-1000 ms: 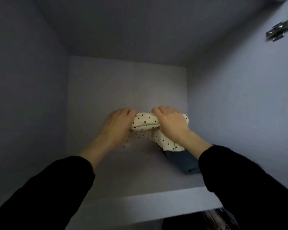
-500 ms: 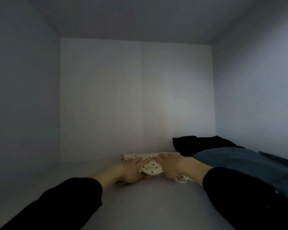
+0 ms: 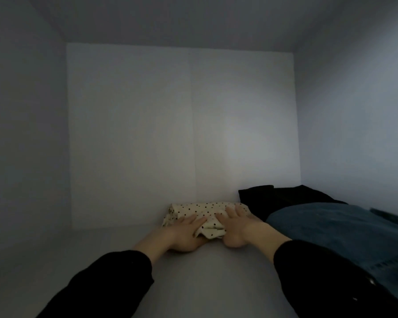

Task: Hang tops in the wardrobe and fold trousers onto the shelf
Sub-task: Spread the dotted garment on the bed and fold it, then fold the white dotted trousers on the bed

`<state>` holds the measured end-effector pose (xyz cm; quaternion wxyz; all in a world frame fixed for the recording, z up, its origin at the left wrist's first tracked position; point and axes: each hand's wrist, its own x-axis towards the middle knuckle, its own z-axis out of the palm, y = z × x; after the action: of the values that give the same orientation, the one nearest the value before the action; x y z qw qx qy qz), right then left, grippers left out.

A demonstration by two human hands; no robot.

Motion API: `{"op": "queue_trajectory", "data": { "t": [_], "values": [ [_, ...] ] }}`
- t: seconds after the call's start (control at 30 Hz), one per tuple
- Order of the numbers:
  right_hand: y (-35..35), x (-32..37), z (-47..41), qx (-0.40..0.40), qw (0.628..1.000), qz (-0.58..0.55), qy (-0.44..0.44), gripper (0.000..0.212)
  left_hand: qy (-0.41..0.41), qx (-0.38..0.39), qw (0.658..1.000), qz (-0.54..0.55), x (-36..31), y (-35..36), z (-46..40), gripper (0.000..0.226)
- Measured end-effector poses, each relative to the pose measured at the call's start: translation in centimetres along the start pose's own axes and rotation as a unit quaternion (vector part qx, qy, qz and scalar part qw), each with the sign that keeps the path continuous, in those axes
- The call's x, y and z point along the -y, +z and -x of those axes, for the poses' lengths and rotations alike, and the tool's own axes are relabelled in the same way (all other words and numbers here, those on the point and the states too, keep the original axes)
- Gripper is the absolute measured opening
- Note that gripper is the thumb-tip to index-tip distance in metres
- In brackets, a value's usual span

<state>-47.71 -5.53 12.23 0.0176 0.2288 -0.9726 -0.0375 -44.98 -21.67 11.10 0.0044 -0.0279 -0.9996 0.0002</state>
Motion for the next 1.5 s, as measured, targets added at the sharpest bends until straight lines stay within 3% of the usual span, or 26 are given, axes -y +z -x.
{"op": "queue_trajectory", "data": {
  "t": [0.27,0.5,0.63,0.73,0.8,0.87,1.07,1.27,1.5],
  "values": [
    [-0.2,2.5,9.3,0.062,0.994,-0.055,-0.069,0.054,-0.026,0.025,0.999,0.035,-3.1,-1.2,11.7,0.047],
    [0.7,6.5,20.5,0.013,0.979,-0.077,-0.188,0.048,-0.151,-0.101,0.98,0.08,-8.7,1.6,26.0,0.044],
    [2.0,7.6,26.1,-0.018,0.971,-0.067,-0.227,0.051,-0.185,-0.115,0.976,0.031,-12.0,3.5,34.2,0.05],
    [2.5,8.5,31.1,-0.067,0.97,0.006,-0.236,0.056,-0.239,-0.116,0.961,0.075,-13.4,5.3,40.5,0.048],
    [3.2,9.5,35.1,-0.069,0.951,0.052,-0.297,0.055,-0.298,-0.168,0.938,0.051,-14.5,6.4,45.4,0.042],
    [4.6,12.5,40.4,-0.021,0.915,0.054,-0.4,0.056,-0.359,-0.205,0.909,0.052,-15.6,8.5,52.5,0.036],
    [9.9,20.9,53.9,0.042,0.848,0.058,-0.524,0.05,-0.462,-0.273,0.838,0.098,-19.2,16.3,70.2,0.031],
    [17.5,32.0,70.3,0.118,0.754,0.032,-0.645,0.049,-0.579,-0.226,0.765,0.171,-23.4,26.1,90.5,0.03],
    [22.7,46.4,89.0,0.135,0.645,-0.028,-0.752,0.042,-0.731,-0.281,0.588,0.203,-28.1,30.6,112.3,0.029]
  ]
}}
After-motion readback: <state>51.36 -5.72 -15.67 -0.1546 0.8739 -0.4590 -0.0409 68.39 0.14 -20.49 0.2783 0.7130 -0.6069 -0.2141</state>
